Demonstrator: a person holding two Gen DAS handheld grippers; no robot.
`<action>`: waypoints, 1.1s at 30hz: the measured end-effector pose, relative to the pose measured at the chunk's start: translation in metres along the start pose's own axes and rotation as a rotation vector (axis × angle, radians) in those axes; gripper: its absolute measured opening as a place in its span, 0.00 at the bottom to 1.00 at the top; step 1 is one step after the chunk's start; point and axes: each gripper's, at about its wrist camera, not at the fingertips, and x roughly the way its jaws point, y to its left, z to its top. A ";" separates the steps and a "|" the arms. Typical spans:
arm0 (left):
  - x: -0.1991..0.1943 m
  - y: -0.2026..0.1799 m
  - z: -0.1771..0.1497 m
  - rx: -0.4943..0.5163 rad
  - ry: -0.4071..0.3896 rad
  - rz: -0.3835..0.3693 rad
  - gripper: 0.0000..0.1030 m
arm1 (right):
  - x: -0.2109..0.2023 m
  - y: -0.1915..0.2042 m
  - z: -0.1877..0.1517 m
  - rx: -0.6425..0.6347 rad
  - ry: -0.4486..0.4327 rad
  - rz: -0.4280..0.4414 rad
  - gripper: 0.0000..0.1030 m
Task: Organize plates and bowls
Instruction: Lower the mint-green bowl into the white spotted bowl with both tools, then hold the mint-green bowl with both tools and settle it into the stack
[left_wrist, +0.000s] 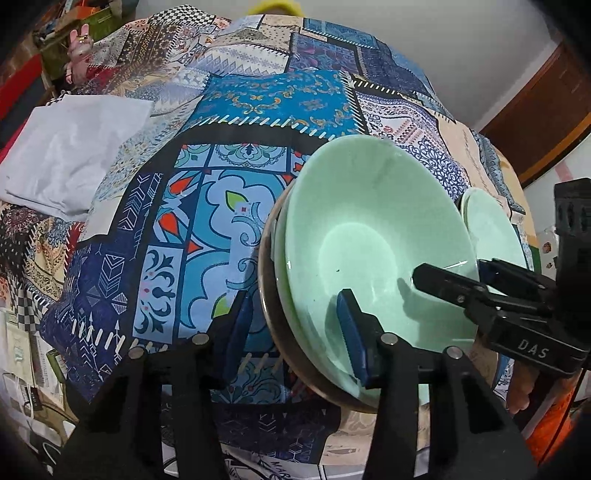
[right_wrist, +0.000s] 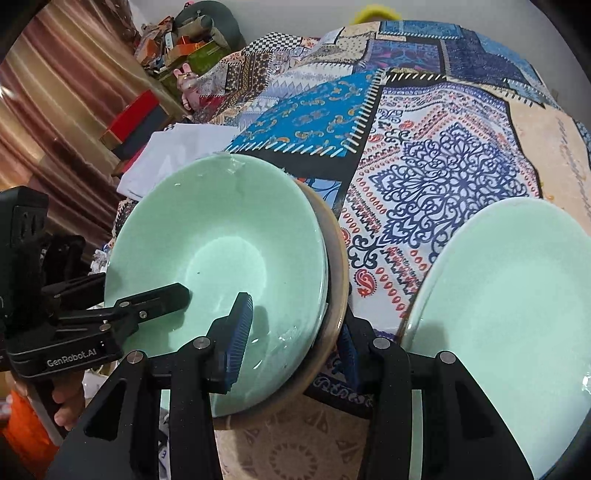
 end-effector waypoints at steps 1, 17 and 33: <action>0.000 0.000 0.000 -0.004 0.000 -0.008 0.44 | 0.001 0.001 0.000 -0.001 -0.002 -0.006 0.37; -0.005 -0.016 -0.001 0.044 -0.050 0.039 0.36 | -0.002 -0.002 0.000 0.019 -0.012 -0.042 0.30; -0.031 -0.023 0.008 0.051 -0.121 0.036 0.36 | -0.029 0.003 0.007 0.023 -0.088 -0.028 0.28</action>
